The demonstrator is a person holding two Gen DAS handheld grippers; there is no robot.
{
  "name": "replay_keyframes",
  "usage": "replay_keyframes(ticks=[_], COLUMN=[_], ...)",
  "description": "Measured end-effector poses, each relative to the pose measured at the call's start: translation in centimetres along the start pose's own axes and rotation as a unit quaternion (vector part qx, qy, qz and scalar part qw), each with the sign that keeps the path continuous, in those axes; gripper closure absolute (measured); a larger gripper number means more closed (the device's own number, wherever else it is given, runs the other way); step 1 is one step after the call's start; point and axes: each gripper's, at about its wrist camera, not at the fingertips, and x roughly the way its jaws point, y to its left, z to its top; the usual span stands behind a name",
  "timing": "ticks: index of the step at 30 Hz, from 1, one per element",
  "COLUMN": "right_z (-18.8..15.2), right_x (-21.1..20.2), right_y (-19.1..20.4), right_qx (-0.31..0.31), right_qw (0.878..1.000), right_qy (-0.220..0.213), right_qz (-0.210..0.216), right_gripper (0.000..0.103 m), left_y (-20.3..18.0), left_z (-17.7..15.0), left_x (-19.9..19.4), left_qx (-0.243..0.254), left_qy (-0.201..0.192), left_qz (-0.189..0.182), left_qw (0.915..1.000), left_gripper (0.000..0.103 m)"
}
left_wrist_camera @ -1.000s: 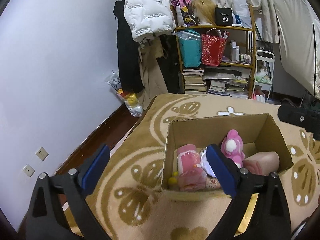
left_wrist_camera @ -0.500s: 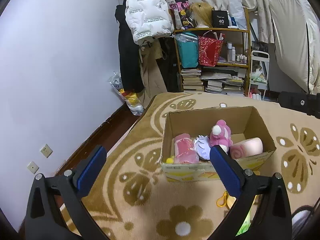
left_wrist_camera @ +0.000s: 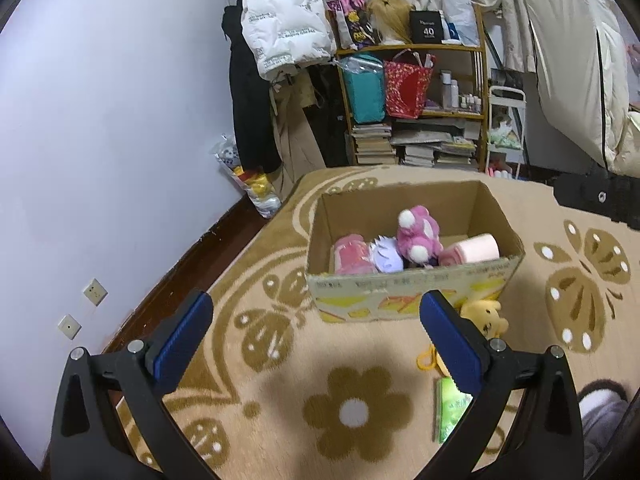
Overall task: Organize soft objects
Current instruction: 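Move both grippers back toward the yellow dog plush and green tissue pack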
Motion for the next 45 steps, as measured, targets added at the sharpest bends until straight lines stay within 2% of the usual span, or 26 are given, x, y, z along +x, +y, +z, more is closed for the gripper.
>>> replay_keyframes(ticks=[11,26,45], right_z=[-3.1,-5.3,-6.3], right_x=[2.6,6.5,11.1], right_y=[-1.8,-3.0,-4.1], right_qx=[0.014,0.037,0.05], right_qw=[0.999,0.995,0.989], right_qy=[0.049,0.093,0.137], right_qz=[0.005,0.016,0.016], right_gripper=[0.0,0.0,0.0], left_y=[-1.8,-3.9,-6.4], left_z=[-2.6,-4.8,-6.4], left_x=[1.9,4.3,9.1], left_qx=[-0.002,0.008,-0.004], left_qy=[0.065,0.114,0.192], left_qz=[-0.03,-0.055,-0.102], left_qw=[0.9974,0.9919,0.9761], left_gripper=[0.001,0.001,0.001])
